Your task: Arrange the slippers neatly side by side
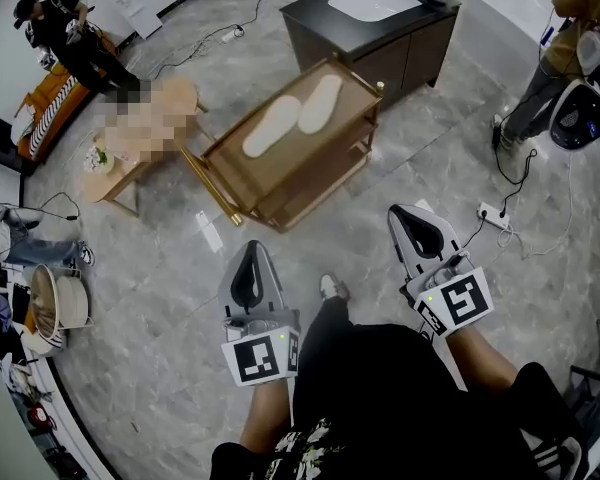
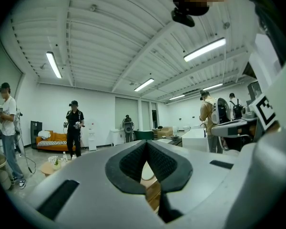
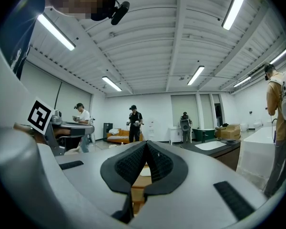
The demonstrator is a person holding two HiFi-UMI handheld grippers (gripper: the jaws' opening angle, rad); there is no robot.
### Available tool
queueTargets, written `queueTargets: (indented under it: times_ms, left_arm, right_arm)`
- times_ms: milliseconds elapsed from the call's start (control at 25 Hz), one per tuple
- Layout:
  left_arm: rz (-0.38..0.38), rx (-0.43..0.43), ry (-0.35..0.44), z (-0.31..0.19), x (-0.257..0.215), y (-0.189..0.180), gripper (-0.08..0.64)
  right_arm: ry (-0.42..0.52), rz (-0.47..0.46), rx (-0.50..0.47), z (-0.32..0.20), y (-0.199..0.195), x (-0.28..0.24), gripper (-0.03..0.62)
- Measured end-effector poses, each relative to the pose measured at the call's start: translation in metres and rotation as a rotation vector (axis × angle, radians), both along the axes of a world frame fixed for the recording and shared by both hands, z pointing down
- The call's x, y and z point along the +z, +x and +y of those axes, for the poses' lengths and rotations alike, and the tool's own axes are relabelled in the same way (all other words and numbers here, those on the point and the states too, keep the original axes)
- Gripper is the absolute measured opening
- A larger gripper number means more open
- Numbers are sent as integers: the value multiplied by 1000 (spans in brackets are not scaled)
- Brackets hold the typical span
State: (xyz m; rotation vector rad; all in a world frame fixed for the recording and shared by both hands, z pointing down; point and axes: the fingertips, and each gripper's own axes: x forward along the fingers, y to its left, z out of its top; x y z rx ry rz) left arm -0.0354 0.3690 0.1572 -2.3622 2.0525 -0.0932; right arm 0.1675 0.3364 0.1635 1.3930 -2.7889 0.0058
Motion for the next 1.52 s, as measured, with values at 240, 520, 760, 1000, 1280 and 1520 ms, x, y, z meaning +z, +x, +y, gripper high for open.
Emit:
queueTargets:
  times_ms: [240, 520, 760, 1000, 1280, 1520]
  left_arm:
    - [0, 25, 0, -37, -2, -21, 0]
    - [4, 58, -15, -81, 6, -54, 0]
    - [11, 114, -9, -117, 9, -71, 1]
    - [24, 166, -5, -124, 10, -56, 0]
    - [-28, 151, -30, -136, 7, -68, 0]
    - [-47, 133, -43, -160, 11, -70, 0]
  right_arm:
    - [-3, 6, 16, -33, -25, -2, -9]
    - [-5, 10, 70, -76, -51, 1, -9]
    - [7, 27, 108, -95, -70, -2, -9]
    - [7, 44, 116, -93, -73, 0, -9]
    - [-27, -11, 126, -120, -74, 12, -9]
    - [-31, -18, 118, -151, -71, 17, -9]
